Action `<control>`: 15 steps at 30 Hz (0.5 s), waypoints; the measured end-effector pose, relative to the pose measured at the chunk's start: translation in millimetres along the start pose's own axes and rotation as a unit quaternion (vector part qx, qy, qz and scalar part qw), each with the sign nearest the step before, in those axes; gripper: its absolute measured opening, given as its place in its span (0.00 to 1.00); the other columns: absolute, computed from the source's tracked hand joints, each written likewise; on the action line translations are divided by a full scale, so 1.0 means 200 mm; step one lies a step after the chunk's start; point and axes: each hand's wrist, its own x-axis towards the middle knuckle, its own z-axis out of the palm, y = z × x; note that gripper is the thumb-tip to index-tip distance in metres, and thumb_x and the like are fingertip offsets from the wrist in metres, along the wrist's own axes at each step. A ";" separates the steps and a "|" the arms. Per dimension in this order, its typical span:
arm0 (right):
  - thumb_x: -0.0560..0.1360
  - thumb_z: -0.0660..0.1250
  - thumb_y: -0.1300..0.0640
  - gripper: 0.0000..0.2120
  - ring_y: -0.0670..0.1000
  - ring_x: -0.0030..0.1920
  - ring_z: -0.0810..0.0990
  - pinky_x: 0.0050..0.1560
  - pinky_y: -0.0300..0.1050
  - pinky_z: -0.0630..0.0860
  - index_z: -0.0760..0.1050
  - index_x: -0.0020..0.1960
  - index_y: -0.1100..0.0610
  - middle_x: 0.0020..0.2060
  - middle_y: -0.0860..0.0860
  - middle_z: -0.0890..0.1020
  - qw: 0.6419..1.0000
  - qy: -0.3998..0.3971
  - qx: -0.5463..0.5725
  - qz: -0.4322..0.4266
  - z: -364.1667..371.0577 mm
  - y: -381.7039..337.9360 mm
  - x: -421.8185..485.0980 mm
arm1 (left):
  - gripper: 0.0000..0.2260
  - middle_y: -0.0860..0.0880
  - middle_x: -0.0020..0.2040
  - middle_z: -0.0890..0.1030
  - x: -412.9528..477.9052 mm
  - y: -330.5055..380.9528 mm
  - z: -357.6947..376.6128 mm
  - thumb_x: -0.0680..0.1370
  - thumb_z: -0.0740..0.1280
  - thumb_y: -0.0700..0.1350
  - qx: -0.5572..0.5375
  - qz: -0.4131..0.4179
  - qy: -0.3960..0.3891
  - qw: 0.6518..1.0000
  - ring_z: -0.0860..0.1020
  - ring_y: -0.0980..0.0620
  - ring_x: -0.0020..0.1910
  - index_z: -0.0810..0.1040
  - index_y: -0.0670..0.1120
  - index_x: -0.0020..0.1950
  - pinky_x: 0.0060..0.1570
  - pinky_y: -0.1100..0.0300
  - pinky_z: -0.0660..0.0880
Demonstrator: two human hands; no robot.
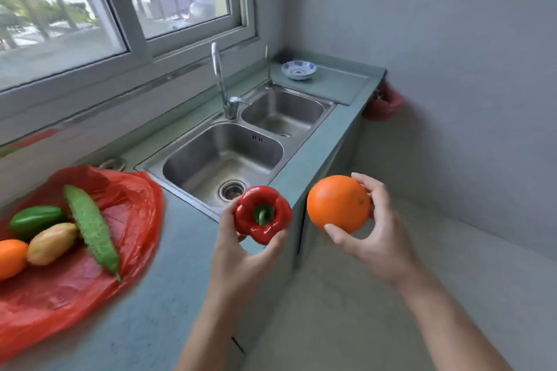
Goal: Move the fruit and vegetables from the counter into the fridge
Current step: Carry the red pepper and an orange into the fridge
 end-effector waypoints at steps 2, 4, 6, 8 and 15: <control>0.58 0.69 0.40 0.35 0.37 0.58 0.70 0.51 0.25 0.66 0.59 0.63 0.38 0.61 0.37 0.67 0.999 0.027 -0.013 0.013 -0.22 0.07 -0.05 | 0.28 0.65 0.48 0.77 -0.02 0.08 0.22 0.60 0.72 0.55 -0.020 0.004 -0.038 0.999 0.78 0.60 0.48 0.68 0.61 0.59 0.50 0.60 0.74; 0.58 0.68 0.40 0.37 0.38 0.57 0.70 0.52 0.25 0.65 0.59 0.64 0.41 0.62 0.37 0.67 0.997 0.066 -0.042 0.020 -0.45 0.14 -0.12 | 0.30 0.62 0.49 0.78 -0.06 0.16 0.46 0.60 0.71 0.56 -0.032 0.021 -0.083 0.996 0.78 0.61 0.47 0.68 0.57 0.61 0.50 0.60 0.75; 0.59 0.68 0.40 0.37 0.38 0.57 0.69 0.53 0.23 0.63 0.59 0.65 0.43 0.61 0.36 0.66 0.990 0.116 -0.077 0.017 -0.68 0.22 -0.20 | 0.30 0.62 0.49 0.78 -0.11 0.25 0.69 0.60 0.70 0.57 -0.035 0.036 -0.124 0.991 0.78 0.60 0.46 0.67 0.58 0.60 0.49 0.61 0.75; 0.60 0.68 0.41 0.37 0.39 0.58 0.68 0.54 0.22 0.61 0.59 0.66 0.45 0.61 0.38 0.67 0.982 0.162 -0.097 0.024 -0.91 0.29 -0.28 | 0.27 0.66 0.48 0.76 -0.18 0.35 0.92 0.60 0.69 0.59 -0.042 0.053 -0.158 0.985 0.77 0.60 0.46 0.66 0.61 0.57 0.47 0.64 0.74; 0.60 0.68 0.41 0.37 0.43 0.58 0.70 0.54 0.24 0.63 0.61 0.65 0.49 0.60 0.47 0.71 0.937 0.298 -0.162 0.083 -1.61 0.58 -0.63 | 0.27 0.57 0.54 0.76 -0.44 0.63 1.73 0.62 0.70 0.56 -0.072 0.114 -0.299 0.945 0.77 0.56 0.51 0.67 0.60 0.59 0.50 0.54 0.75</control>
